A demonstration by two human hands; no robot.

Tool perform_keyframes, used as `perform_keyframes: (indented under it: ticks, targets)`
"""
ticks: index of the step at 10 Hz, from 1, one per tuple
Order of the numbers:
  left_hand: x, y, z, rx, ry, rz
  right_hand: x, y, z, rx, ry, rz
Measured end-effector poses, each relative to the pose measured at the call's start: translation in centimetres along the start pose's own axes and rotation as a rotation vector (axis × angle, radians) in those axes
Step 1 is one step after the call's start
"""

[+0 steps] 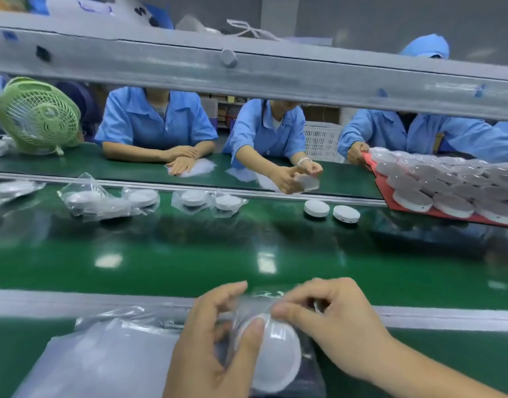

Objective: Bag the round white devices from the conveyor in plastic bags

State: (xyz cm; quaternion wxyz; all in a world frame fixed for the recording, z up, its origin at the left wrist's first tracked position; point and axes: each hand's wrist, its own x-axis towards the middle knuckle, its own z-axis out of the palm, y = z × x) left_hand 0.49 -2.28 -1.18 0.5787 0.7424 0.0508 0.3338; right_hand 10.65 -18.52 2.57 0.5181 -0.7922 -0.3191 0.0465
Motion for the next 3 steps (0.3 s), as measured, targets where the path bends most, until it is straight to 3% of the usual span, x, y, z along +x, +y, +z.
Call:
perform_keyframes:
  ticks: [1, 2, 3]
  targets:
    - [0.3, -1.6, 0.1, 0.207, -0.128, 0.000, 6.3, 1.9, -1.0, -0.083, 0.242, 0.043]
    - [0.4, -2.1, 0.6, 0.097, -0.302, -0.159, 13.8, 4.1, -1.9, -0.497, 0.392, -0.108]
    - [1.3, -4.7, 0.3, -0.379, -0.304, -0.299, 19.7, 7.1, -1.8, -0.849, 0.226, 0.053]
